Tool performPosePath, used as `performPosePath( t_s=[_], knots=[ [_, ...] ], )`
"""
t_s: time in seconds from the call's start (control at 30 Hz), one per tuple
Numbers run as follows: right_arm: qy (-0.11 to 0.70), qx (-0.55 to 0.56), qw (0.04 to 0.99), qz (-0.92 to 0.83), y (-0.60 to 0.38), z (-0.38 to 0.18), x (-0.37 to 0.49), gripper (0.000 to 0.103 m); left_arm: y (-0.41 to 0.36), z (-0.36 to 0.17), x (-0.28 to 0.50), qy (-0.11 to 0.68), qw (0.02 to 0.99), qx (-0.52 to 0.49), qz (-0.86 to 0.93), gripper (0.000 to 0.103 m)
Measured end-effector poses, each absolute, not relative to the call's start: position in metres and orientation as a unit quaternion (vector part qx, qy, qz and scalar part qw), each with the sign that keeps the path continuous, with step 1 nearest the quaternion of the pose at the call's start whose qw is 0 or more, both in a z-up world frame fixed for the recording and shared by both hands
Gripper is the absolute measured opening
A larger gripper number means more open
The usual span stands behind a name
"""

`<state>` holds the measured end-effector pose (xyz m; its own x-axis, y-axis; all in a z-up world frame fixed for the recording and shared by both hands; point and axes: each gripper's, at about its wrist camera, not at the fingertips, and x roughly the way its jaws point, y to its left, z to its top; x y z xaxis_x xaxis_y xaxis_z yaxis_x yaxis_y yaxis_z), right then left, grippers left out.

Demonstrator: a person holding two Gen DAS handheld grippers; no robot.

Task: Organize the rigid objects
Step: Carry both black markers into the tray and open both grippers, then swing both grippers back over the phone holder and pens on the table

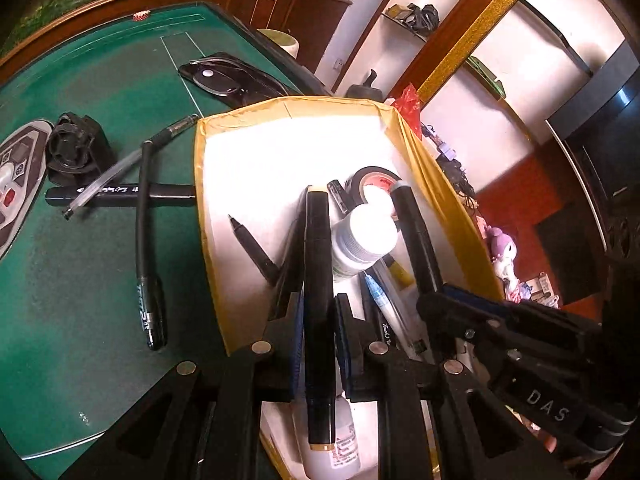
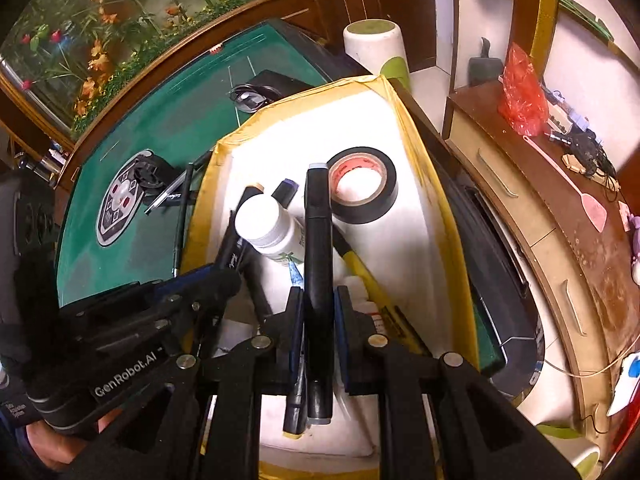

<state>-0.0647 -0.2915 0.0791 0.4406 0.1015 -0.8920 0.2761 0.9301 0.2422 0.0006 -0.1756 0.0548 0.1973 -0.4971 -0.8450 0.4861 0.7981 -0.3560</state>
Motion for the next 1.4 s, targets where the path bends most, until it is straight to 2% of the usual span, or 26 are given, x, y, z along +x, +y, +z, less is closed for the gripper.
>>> performPosePath(
  t_s=[0.43,0.53,0.6,0.7,0.97,1.1,1.37,1.4],
  knots=[
    [0.531,0.175,0.826,-0.074,-0.301,0.076,-0.061,0.015,-0.183,0.053,0.002,0.547,0.765,-0.001,-0.341,0.018],
    [0.534,0.185,0.821,-0.082,-0.304,0.075,-0.061,0.017,-0.184,0.054,0.0,0.543,0.766,0.009,-0.344,0.026],
    [0.531,0.193,0.821,-0.085,-0.307,0.076,-0.062,0.029,-0.183,0.058,-0.002,0.536,0.77,0.014,-0.346,0.04],
    [0.516,0.192,0.83,-0.091,-0.307,0.084,-0.064,0.031,-0.179,0.064,-0.002,0.525,0.776,0.013,-0.349,0.049],
    [0.464,0.203,0.858,-0.09,-0.299,0.11,-0.061,0.032,-0.144,0.083,0.0,0.492,0.803,-0.002,-0.337,0.05],
    [0.467,0.21,0.858,-0.051,-0.281,0.114,-0.043,0.039,-0.107,0.093,0.005,0.463,0.832,-0.016,-0.305,0.05],
    [0.502,0.249,0.827,0.049,-0.224,0.115,0.049,0.04,-0.029,0.093,0.009,0.445,0.869,-0.034,-0.216,0.05],
    [0.504,0.247,0.826,0.057,-0.214,0.114,0.068,0.043,-0.022,0.091,0.007,0.446,0.87,-0.034,-0.209,0.05]
  ],
)
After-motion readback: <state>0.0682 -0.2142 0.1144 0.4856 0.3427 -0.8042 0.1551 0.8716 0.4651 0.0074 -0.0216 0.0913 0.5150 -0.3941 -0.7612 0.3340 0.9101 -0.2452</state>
